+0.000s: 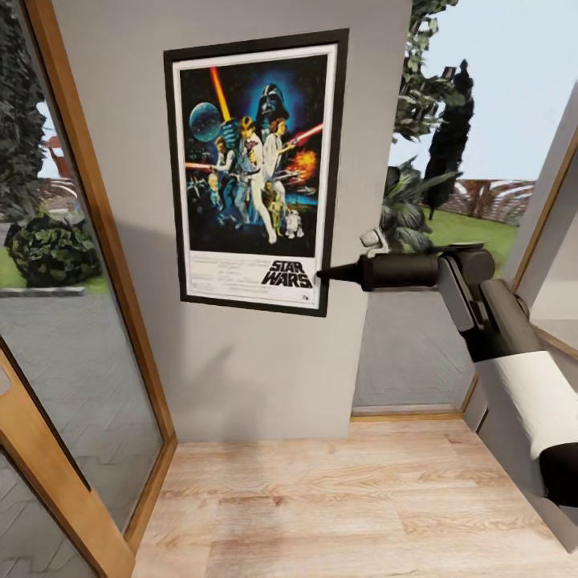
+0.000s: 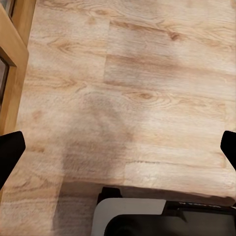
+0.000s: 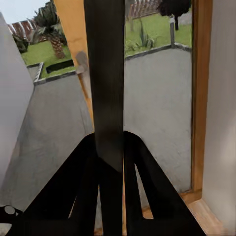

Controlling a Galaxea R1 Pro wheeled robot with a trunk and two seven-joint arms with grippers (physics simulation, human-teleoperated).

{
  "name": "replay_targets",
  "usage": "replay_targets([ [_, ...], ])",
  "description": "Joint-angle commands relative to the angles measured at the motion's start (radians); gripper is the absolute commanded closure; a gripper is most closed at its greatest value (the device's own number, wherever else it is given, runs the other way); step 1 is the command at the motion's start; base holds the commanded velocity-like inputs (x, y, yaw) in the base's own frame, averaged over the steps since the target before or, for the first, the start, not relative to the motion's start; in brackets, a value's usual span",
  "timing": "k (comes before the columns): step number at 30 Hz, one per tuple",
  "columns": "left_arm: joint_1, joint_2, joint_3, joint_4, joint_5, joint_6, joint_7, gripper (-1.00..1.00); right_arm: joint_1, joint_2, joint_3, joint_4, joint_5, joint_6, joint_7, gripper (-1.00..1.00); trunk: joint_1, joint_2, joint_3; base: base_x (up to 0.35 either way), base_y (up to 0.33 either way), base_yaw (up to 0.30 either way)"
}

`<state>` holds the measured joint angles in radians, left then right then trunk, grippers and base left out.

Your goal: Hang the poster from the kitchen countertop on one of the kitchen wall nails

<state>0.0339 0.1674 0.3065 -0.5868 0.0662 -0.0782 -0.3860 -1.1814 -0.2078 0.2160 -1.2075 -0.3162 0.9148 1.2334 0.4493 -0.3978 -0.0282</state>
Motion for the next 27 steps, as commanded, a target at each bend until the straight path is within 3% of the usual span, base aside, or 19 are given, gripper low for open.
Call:
replay_targets([
  [1,0.0,0.0,0.002,-0.001,0.006,0.001,-0.006,-1.0,-0.001,-0.002,0.012,0.001,-0.006,0.007,0.005,1.0,0.001,-0.002,-0.002,0.0,0.0,0.0],
  [8,0.0,0.0,0.002,-0.001,0.006,0.001,-0.006,-1.0,-0.002,-0.012,0.014,-0.003,-0.001,0.006,0.006,1.0,0.001,-0.002,-0.002,0.0,0.0,0.0],
  [14,0.0,0.0,0.002,-0.001,0.006,0.001,-0.006,-1.0,-0.013,-0.037,0.011,-0.01,0.0,0.001,0.005,1.0,0.001,-0.002,-0.002,0.0,0.0,0.0],
  [27,0.0,0.0,0.002,-0.001,0.006,0.001,-0.006,-1.0,-0.018,-0.041,0.009,-0.05,0.0,-0.002,0.005,1.0,0.001,-0.002,-0.002,0.0,0.0,0.0],
])
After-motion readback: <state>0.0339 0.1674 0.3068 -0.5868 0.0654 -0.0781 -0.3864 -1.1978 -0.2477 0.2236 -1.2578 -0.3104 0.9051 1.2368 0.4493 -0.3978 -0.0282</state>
